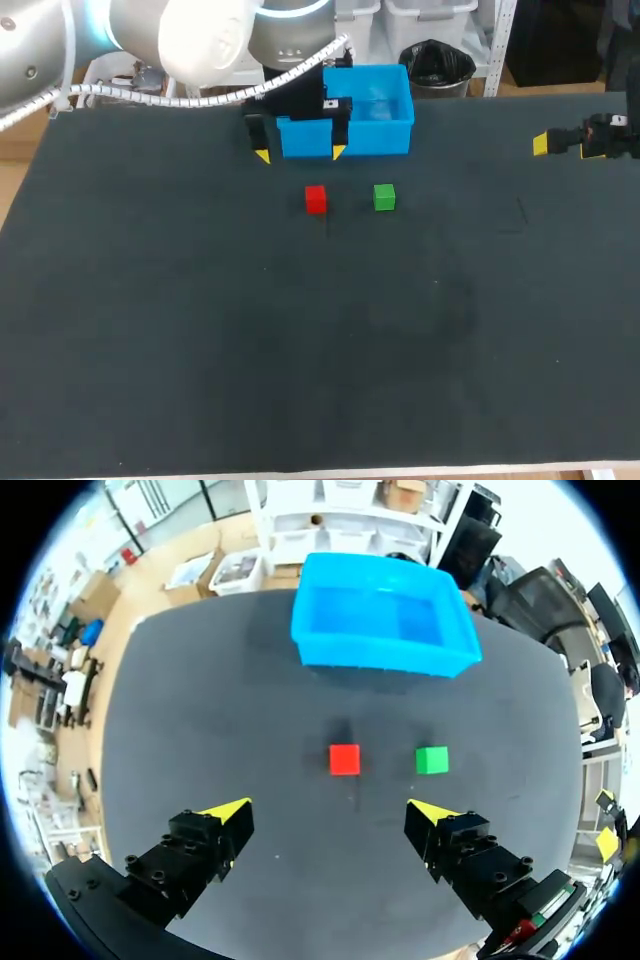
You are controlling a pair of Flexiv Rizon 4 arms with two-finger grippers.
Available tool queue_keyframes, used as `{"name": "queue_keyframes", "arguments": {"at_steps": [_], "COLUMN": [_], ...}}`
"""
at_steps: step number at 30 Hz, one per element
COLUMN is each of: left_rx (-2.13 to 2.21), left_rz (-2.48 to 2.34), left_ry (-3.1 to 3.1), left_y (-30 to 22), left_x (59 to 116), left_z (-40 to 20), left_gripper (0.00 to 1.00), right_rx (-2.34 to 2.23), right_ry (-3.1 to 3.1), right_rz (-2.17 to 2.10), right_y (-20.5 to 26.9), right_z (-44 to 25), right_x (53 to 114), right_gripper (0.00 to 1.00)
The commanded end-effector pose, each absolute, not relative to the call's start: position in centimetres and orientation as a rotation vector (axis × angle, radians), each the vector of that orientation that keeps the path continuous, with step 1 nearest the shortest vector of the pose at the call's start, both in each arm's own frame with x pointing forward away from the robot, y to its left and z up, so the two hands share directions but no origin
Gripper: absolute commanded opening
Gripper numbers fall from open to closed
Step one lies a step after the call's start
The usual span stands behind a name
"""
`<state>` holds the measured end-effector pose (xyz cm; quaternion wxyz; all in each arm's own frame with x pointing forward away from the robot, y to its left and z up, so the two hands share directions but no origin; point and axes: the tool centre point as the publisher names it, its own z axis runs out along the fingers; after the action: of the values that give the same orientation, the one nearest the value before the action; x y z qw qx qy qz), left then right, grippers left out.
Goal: Use the left arm to pick the red cube and place it into the blue plastic box first, then use the right arm to grasp the green cube and put it into the same blue plastic box after the first action is fully finished.
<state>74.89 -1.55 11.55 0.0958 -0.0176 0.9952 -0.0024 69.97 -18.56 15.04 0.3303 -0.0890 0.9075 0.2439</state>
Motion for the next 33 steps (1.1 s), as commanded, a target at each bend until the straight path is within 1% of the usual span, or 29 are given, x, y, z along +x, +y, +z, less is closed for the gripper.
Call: {"name": "queue_keyframes", "arguments": {"at_steps": [1, 17, 24, 33], "left_rx": [-0.052, -0.044, -0.025, -0.014], "left_rz": [-0.003, 0.016, -0.048, 0.001], "left_ry": [2.954, 2.972, 2.978, 2.999], "left_y": [-1.7, -1.3, -1.9, -2.4], "left_x": [75.1, 75.7, 75.9, 76.3], "left_z": [11.6, 10.0, 9.1, 7.0], "left_gripper": [1.0, 1.0, 1.0, 1.0], "right_rx": [-0.233, -0.233, -0.233, -0.233], "right_ry": [2.373, 2.373, 2.373, 2.373], "right_rz": [0.638, 0.638, 0.638, 0.638], "right_y": [-18.6, -18.6, -18.6, -18.6], "right_z": [15.0, 15.0, 15.0, 15.0], "right_x": [70.0, 70.0, 70.0, 70.0], "right_gripper": [1.0, 1.0, 1.0, 1.0]}}
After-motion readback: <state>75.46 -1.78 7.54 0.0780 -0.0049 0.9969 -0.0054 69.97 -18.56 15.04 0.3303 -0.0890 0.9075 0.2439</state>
